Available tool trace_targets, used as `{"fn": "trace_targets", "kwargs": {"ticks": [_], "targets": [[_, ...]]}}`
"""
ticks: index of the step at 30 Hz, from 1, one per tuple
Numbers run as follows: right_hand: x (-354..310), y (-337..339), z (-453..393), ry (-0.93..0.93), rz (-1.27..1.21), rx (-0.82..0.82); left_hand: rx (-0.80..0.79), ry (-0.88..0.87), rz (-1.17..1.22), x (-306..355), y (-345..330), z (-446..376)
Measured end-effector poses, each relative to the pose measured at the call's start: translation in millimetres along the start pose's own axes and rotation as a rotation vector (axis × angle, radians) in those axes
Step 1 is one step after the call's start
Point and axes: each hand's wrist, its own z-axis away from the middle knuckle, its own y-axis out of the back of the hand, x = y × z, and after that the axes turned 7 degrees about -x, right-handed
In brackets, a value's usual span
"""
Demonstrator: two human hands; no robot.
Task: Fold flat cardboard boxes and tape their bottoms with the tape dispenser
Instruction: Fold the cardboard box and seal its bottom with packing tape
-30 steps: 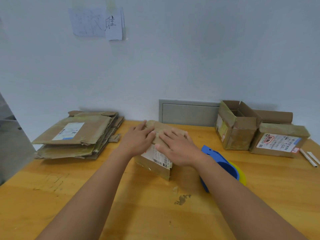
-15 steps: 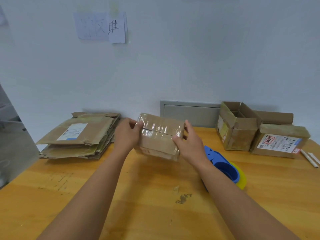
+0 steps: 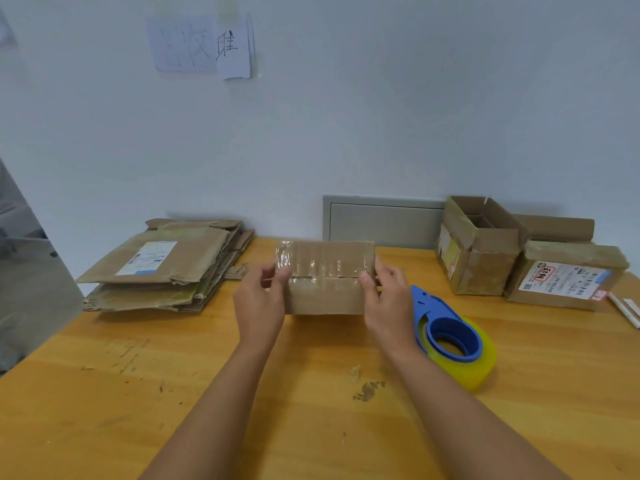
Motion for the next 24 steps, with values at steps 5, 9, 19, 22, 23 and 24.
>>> {"fn": "trace_targets", "kwargs": {"ticks": [5,9,19,22,23,24], "targets": [[6,-5,5,0.087,0.066,0.067,0.058,0.019,0.094,-7,-7,13],[11,-9,4,-0.09,-0.18,-0.076,-0.021,0.056,0.138,-7,-10,20],[27,-16,16,-0.338,-0.216,-0.278,-0.197,0.123,0.142,-33,-9,26],[29,-16,14,-0.319,-0.078,-0.339,-0.294,0.183,0.063,-47,-9,26],[31,-17,12,-0.311,-0.034,-0.354,-0.31,0.217,0.039,-51,-9,25],[31,-18,10,-0.312,-0.007,-0.373,-0.312,0.241,0.012,-53,-9,24]]}}
